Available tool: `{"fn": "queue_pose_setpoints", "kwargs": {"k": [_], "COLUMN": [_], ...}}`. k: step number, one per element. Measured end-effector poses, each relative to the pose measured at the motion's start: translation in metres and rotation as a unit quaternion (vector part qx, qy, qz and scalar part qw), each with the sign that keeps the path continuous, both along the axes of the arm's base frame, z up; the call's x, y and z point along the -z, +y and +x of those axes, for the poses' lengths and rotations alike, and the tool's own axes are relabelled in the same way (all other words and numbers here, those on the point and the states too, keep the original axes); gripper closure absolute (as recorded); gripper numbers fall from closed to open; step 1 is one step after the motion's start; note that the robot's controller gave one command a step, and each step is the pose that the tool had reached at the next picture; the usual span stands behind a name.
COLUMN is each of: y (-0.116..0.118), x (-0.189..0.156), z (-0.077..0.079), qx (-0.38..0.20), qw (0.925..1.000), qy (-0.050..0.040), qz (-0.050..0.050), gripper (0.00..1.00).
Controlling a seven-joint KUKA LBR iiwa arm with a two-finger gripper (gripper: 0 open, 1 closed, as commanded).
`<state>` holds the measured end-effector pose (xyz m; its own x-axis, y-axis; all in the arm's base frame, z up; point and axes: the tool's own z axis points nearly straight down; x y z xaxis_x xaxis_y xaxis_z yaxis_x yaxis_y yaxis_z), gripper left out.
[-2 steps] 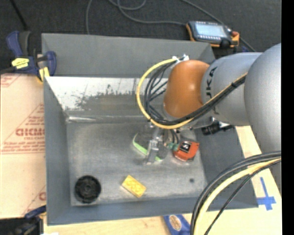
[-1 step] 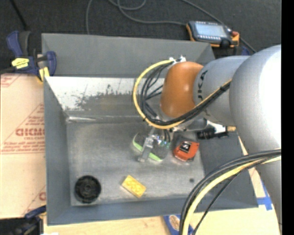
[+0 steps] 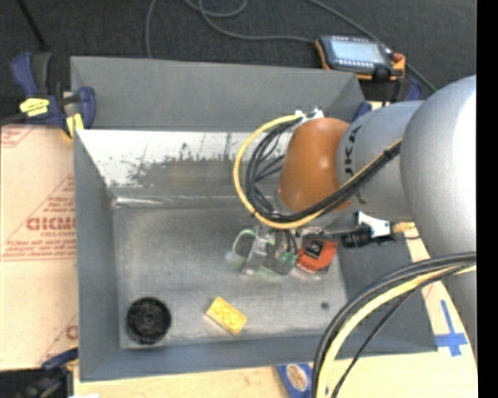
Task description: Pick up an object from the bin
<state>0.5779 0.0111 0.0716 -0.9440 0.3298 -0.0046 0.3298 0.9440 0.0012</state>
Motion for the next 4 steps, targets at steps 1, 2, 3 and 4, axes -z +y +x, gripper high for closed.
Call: {"fn": "queue_pose_setpoints", "kwargs": {"k": [1,2,3,4], "y": [0.000,0.000,0.000,0.000], "x": [0.000,-0.002,-0.009,-0.022], "z": [0.000,0.000,-0.001,-0.001], "qx": [0.000,0.000,0.001,0.001], "qw": [1.0000,1.0000,1.0000,1.0000], "qy": [0.0000,0.0001,0.0026,0.0021], "qz": [0.000,0.000,0.000,0.000], "gripper": [1.00,1.00,1.00,1.00]}}
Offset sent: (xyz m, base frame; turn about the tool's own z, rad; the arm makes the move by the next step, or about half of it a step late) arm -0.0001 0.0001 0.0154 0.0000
